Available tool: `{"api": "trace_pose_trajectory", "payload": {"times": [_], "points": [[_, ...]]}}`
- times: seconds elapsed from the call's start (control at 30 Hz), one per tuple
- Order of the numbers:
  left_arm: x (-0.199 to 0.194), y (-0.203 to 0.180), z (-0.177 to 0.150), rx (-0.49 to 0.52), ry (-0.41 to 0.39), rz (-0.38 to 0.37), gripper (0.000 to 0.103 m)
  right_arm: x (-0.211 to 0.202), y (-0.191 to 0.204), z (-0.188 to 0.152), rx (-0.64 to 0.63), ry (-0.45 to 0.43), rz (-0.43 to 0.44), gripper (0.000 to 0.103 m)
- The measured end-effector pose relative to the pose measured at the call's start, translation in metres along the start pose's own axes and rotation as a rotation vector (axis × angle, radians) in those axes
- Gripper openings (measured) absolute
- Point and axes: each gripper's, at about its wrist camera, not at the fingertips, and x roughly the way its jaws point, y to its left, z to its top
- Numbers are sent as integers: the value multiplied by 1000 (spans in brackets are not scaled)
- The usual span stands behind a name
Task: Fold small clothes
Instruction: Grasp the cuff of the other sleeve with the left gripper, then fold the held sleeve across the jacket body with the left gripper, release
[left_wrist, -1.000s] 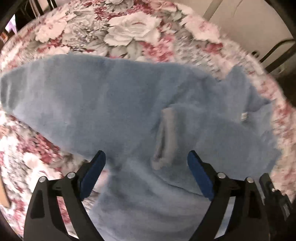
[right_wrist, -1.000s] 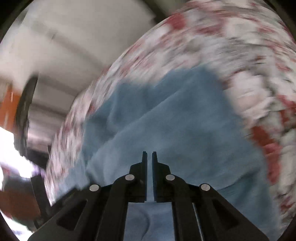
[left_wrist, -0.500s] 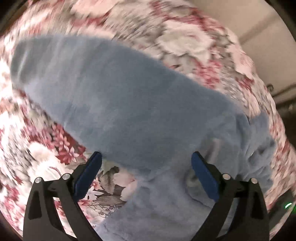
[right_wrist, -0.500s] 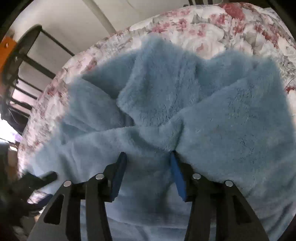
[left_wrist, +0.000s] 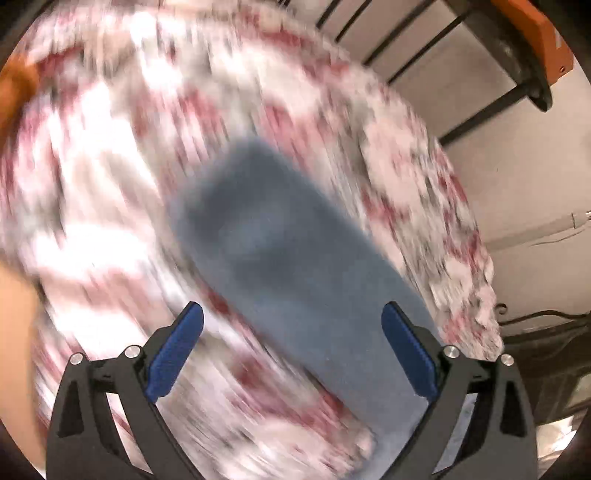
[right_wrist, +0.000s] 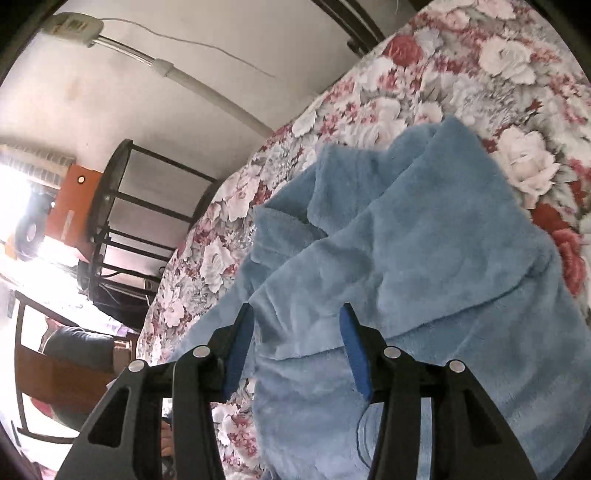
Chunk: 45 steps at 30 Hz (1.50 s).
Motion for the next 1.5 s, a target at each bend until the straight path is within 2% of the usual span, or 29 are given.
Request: {"api": "trace_pose_trajectory", "payload": {"times": [0.07,0.1,0.2,0.23,0.53,0.57,0.63,0.67,0.7,0.73,0.8,0.93,1.03,1.17,1.33,1.5], "points": [[14,0,10,28,21,-5,92,12,-3,-3,28,27,4,49],[19,3,11,34,37,-25,86,23,-1,-4,36,45,13,49],[24,10,0,68,82,-70,82,31,5,-4,13,60,-1,49],[15,25,-6,67,86,-75,81,32,5,-4,13,57,-3,49],[19,57,-8,-104,43,-171,80,35,4,-2,10,48,-20,49],[21,57,-10,-117,31,-168,77,34,4,-2,7,44,-23,49],[20,55,-11,-99,7,-109,54,33,4,-1,3,34,-27,49],[19,55,-12,-86,0,-87,34,32,4,1,-1,27,-31,49],[18,55,-13,-68,-3,-69,20,30,3,2,0,21,-32,49],[16,56,-14,-51,-5,-66,14,29,3,3,2,15,-34,49],[8,50,-17,-3,-19,-43,10,27,1,5,15,0,-36,49],[-20,16,-29,140,-94,12,9,22,-1,10,26,-21,-33,49],[-45,-18,-45,229,-140,-6,9,17,-2,13,31,-33,-27,49],[-72,-77,-79,365,-185,-65,9,7,-6,17,52,-45,-5,49],[-77,-147,-133,513,-134,-154,9,-7,-20,26,100,-76,15,49],[-66,-193,-190,592,-67,-213,9,-21,-35,34,152,-102,36,49]]}}
